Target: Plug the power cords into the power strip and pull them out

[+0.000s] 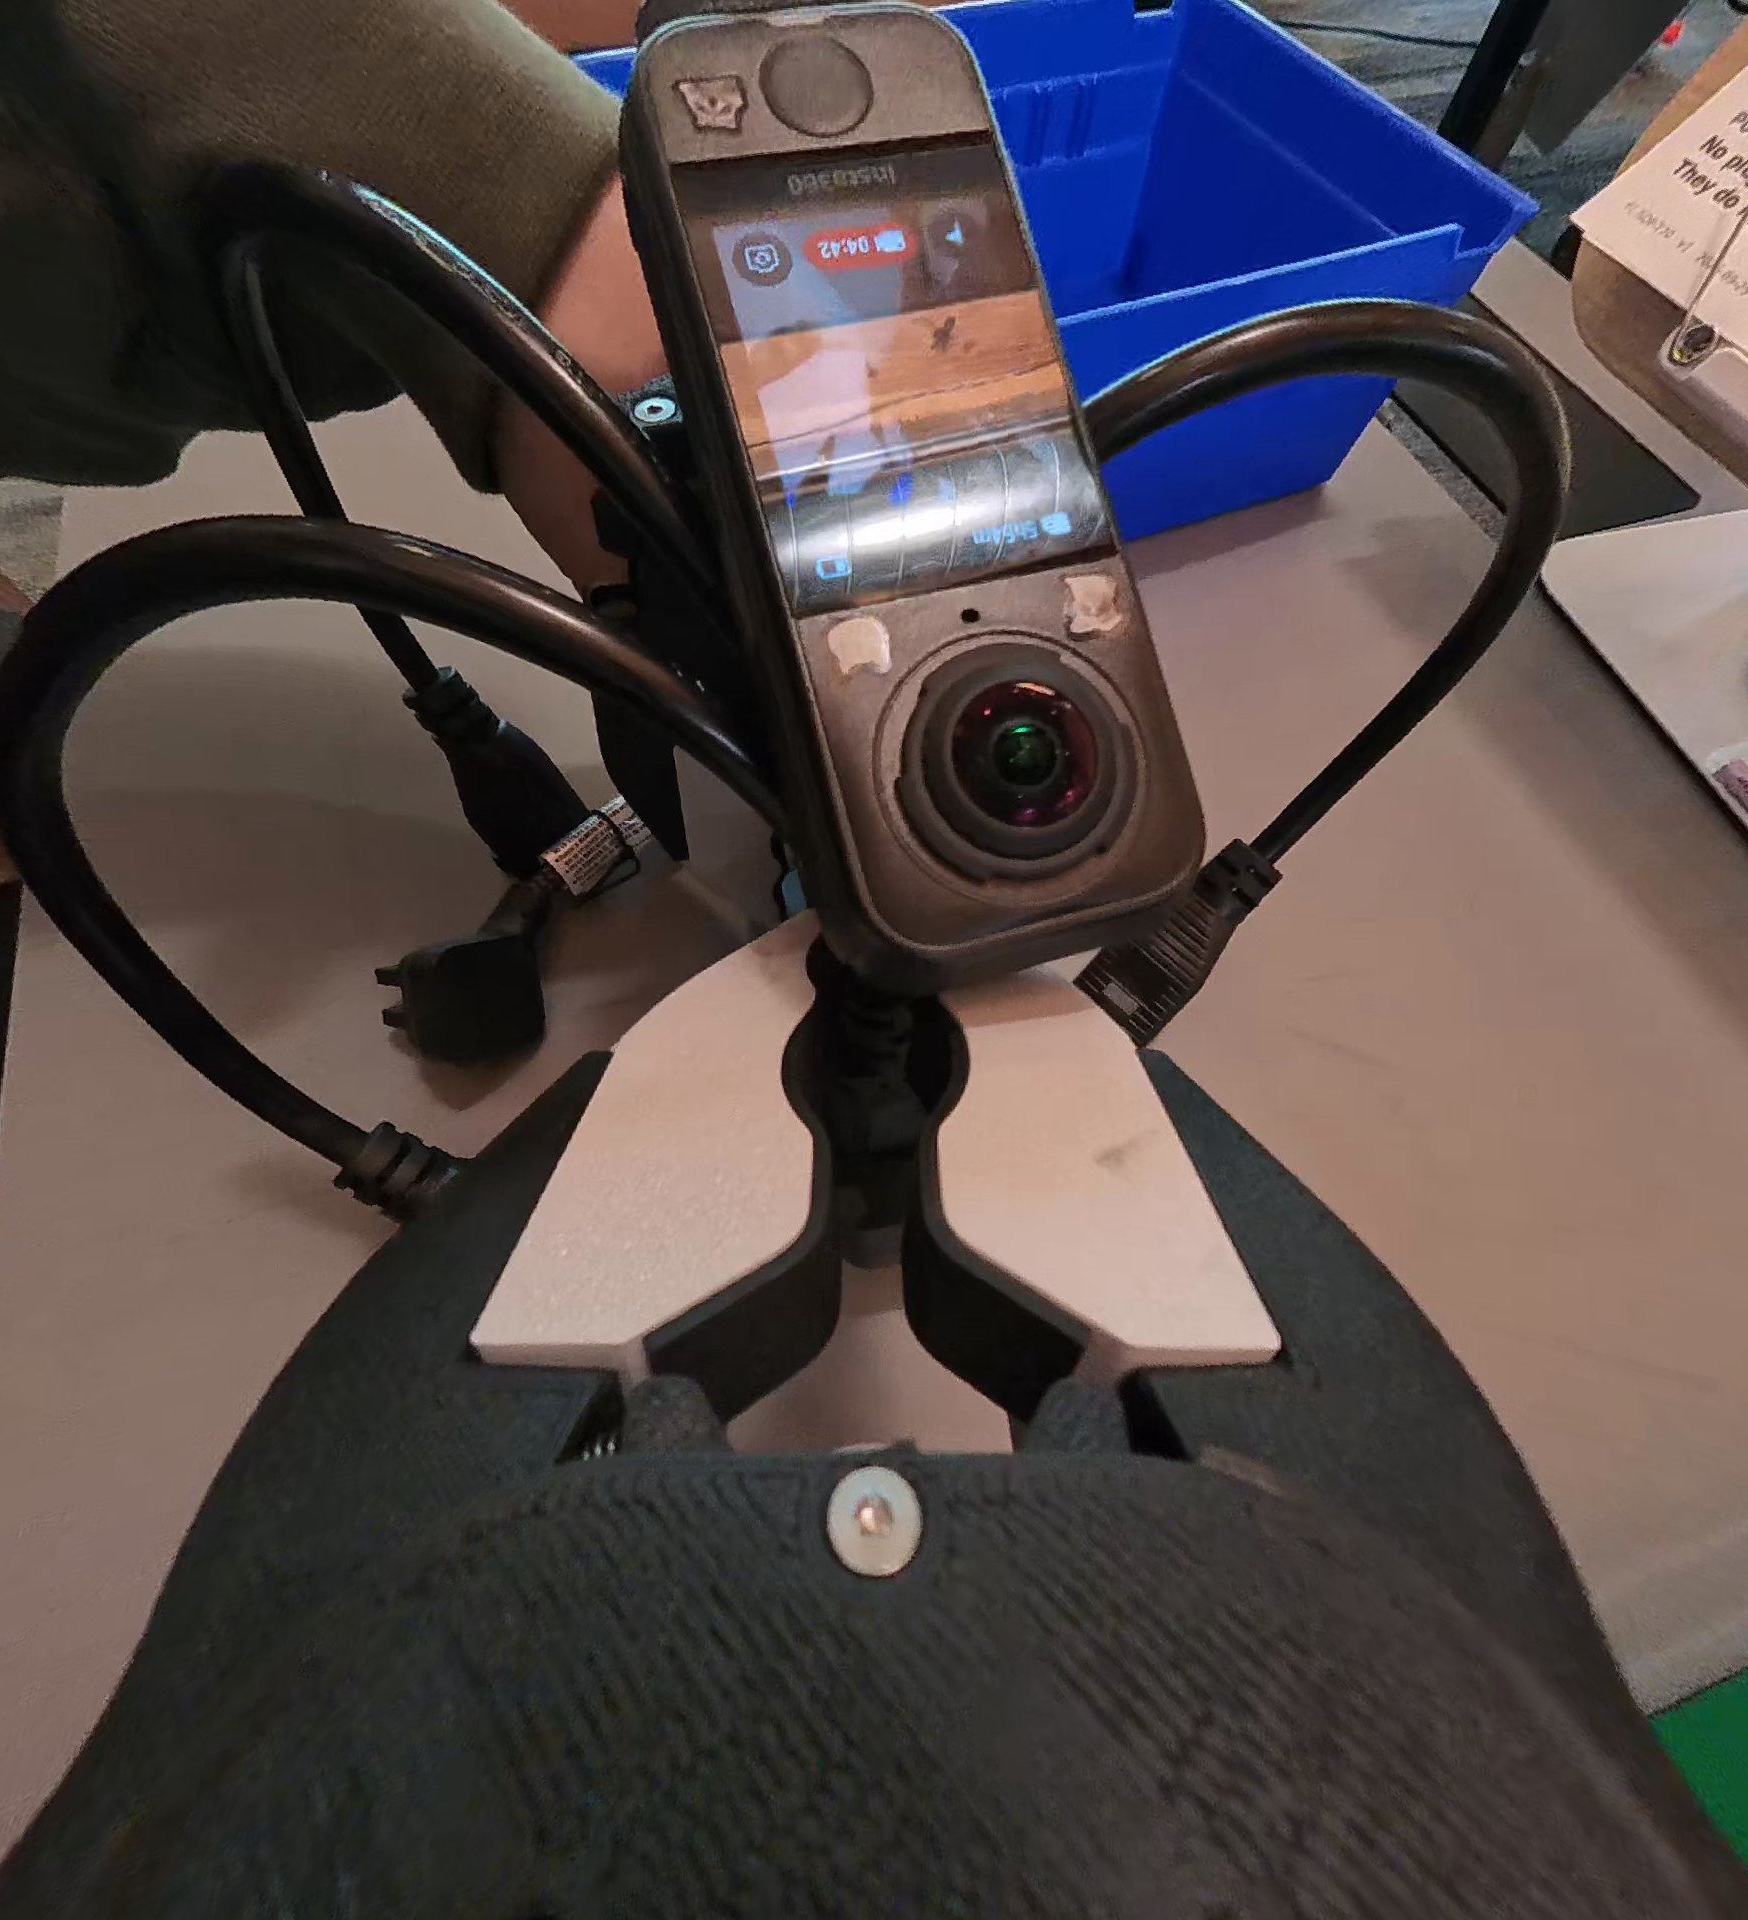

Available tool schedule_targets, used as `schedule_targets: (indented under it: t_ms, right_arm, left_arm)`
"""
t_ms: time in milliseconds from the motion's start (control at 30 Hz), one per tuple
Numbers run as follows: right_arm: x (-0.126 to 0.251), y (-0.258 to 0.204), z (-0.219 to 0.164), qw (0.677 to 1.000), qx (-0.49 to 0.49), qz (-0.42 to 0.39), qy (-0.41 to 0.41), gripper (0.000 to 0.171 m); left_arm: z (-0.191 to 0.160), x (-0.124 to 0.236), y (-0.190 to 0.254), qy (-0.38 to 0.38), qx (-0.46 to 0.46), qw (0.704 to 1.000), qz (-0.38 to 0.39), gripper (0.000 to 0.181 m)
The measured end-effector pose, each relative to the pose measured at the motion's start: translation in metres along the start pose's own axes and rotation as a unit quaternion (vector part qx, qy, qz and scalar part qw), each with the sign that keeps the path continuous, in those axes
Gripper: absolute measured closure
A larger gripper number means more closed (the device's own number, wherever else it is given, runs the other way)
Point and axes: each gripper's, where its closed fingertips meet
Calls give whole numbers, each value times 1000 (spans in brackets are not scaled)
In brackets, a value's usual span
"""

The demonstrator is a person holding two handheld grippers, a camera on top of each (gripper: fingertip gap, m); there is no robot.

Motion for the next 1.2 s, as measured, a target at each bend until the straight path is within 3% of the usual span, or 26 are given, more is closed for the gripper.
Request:
schedule_targets:
  t_ms: [1200]
  right_arm:
    - [4, -3, 14, 990, -69, 36, 118, 163]
  left_arm:
    - [1, -1, 2, 17, 26, 1000, -7, 141]
Point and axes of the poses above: each gripper's, where its closed fingertips meet, x back along the fingers, z out of its top, y = z × x across the jaws, and after that the axes turned 7 degrees about -x, right-handed
